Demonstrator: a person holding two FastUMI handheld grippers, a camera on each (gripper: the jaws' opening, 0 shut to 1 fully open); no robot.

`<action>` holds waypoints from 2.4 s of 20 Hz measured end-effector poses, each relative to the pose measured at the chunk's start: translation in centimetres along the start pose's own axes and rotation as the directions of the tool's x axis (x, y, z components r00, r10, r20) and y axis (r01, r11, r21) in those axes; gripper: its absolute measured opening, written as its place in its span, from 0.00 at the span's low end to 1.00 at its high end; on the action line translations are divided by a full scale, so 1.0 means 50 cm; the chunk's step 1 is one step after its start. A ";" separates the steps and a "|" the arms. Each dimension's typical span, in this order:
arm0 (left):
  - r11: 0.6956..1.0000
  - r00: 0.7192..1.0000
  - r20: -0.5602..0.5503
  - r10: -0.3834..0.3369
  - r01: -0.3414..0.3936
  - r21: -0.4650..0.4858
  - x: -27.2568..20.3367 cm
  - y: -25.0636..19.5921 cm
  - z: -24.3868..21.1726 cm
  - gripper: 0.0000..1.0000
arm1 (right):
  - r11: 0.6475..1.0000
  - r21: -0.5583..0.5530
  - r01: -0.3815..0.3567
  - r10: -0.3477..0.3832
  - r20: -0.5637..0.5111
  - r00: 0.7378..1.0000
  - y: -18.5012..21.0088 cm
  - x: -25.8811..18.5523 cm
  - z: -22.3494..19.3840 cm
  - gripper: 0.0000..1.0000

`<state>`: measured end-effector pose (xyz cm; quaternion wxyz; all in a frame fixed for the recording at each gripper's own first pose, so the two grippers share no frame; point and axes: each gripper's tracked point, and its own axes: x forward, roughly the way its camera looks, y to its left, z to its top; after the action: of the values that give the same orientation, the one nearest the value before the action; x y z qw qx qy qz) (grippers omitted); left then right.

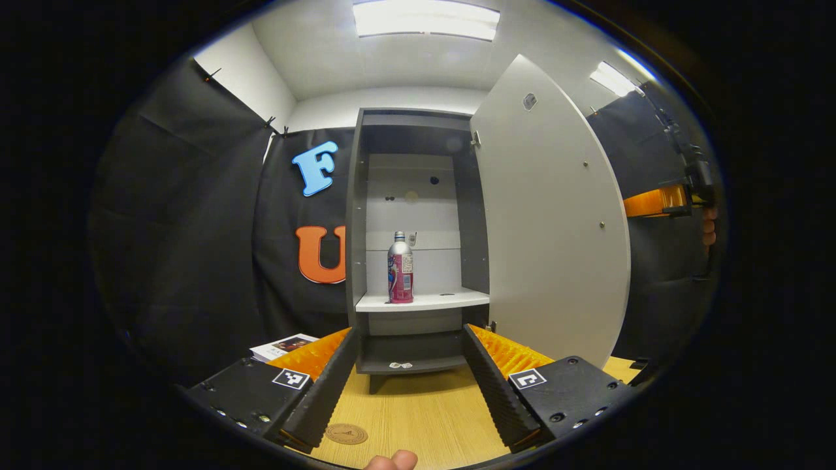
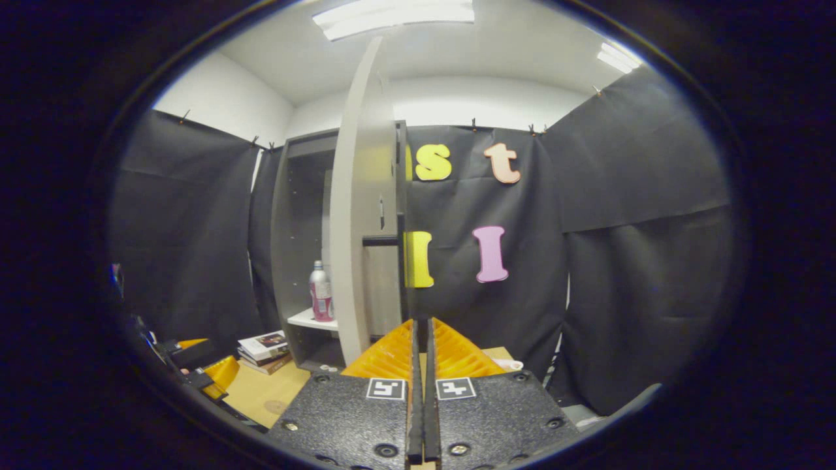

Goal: Open the cabinet door with the right hand, grasp the bottle in the cabinet with the left hand and place it on the coaster, then close the cabinet door with the right hand.

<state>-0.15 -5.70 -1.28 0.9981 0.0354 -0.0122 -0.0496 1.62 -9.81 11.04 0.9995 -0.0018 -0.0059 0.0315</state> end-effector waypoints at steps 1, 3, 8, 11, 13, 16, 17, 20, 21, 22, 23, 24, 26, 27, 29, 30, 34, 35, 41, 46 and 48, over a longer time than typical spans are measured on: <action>1.000 1.000 0.001 -0.002 0.002 0.002 0.001 -0.007 0.000 0.95 | 1.000 0.002 0.018 -0.018 -0.002 1.000 -0.017 -0.004 -0.002 0.04; 1.000 1.000 -0.001 -0.010 0.010 0.006 0.001 -0.023 0.000 0.95 | 0.999 0.042 0.005 -0.005 -0.006 1.000 -0.021 -0.006 -0.013 0.04; 1.000 1.000 0.003 -0.023 0.023 0.018 0.001 -0.053 0.005 0.95 | 0.998 0.054 0.036 -0.035 -0.015 0.999 -0.065 -0.004 -0.037 0.55; 1.000 1.000 -0.003 -0.022 0.022 0.023 0.002 -0.061 0.001 0.95 | 0.999 0.046 0.024 -0.024 0.000 1.000 -0.059 -0.003 -0.030 0.86; 1.000 1.000 -0.008 -0.019 0.020 0.018 0.004 -0.065 0.000 0.95 | 0.999 0.036 0.007 -0.008 0.027 1.000 -0.055 -0.001 -0.019 0.88; 1.000 1.000 -0.022 -0.007 0.007 0.003 0.005 -0.061 -0.003 0.95 | 0.999 0.032 -0.010 0.008 0.059 0.998 -0.048 0.002 -0.006 0.89; 1.000 0.999 -0.033 -0.009 0.008 -0.008 0.007 -0.061 -0.008 0.95 | 0.999 0.034 -0.012 0.010 0.066 0.998 -0.051 0.005 -0.001 0.89; 1.000 1.000 -0.030 -0.006 0.005 -0.018 0.042 -0.047 0.010 0.95 | 0.999 0.043 -0.017 0.014 0.064 0.998 -0.052 0.006 -0.007 0.89; 1.000 1.000 -0.024 -0.015 0.015 -0.025 0.061 -0.045 0.019 0.95 | 0.998 0.050 -0.024 0.021 0.065 0.998 -0.050 0.005 -0.009 0.89; 0.999 0.999 -0.028 -0.022 0.021 -0.026 0.083 -0.043 0.023 0.95 | 0.998 0.053 -0.034 0.030 0.062 0.998 -0.047 0.005 -0.011 0.89; 1.000 0.999 -0.035 -0.008 0.007 -0.019 0.110 -0.028 0.026 0.95 | 0.998 0.053 -0.035 0.032 0.052 0.998 -0.049 0.007 -0.019 0.89; 1.000 0.999 -0.054 -0.004 0.003 -0.017 0.135 -0.017 0.024 0.95 | 0.998 0.050 -0.032 0.030 0.042 0.999 -0.052 0.005 -0.024 0.92; 0.999 0.997 -0.082 -0.005 0.002 -0.034 0.196 -0.005 0.024 0.96 | 0.999 0.044 -0.016 0.014 0.039 0.999 -0.062 0.004 -0.025 0.92; 0.999 0.997 -0.071 0.004 -0.007 -0.039 0.226 0.006 0.032 0.96 | 0.999 0.045 -0.009 0.007 0.039 0.999 -0.069 0.003 -0.022 0.91; 1.000 0.999 -0.043 0.025 -0.026 -0.017 0.285 0.022 0.048 0.96 | 0.998 0.057 0.006 -0.008 0.038 0.999 -0.082 0.004 -0.019 0.92; 1.000 0.999 -0.033 0.027 -0.027 -0.008 0.317 0.022 0.049 0.96 | 0.998 0.064 0.010 -0.012 0.035 0.999 -0.087 0.005 -0.019 0.92; 0.999 0.999 0.005 0.037 -0.037 -0.021 0.439 0.035 0.070 0.96 | 0.996 0.078 0.036 -0.037 0.020 0.999 -0.096 0.008 -0.016 0.92; 0.998 0.998 0.009 0.057 -0.056 -0.018 0.467 0.049 0.075 0.96 | 0.996 0.074 0.045 -0.046 0.014 0.999 -0.098 0.012 -0.018 0.92; 0.995 0.996 -0.018 0.092 -0.093 -0.045 0.621 0.087 0.042 0.96 | 0.993 0.033 0.112 -0.112 -0.022 0.994 -0.118 0.004 -0.025 0.92; 0.995 0.995 -0.010 0.097 -0.097 0.007 0.702 0.098 0.012 0.96 | 0.986 0.013 0.167 -0.167 -0.025 0.986 -0.136 -0.001 -0.030 0.92; 0.995 0.995 -0.011 0.098 -0.098 0.002 0.721 0.101 0.006 0.96 | 0.984 0.008 0.178 -0.178 -0.026 0.984 -0.140 0.000 -0.034 0.92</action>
<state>36.19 -4.32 0.13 0.9993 0.0356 -0.0087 -0.0003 2.06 -16.79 9.38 0.9983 0.0036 0.0065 -0.0578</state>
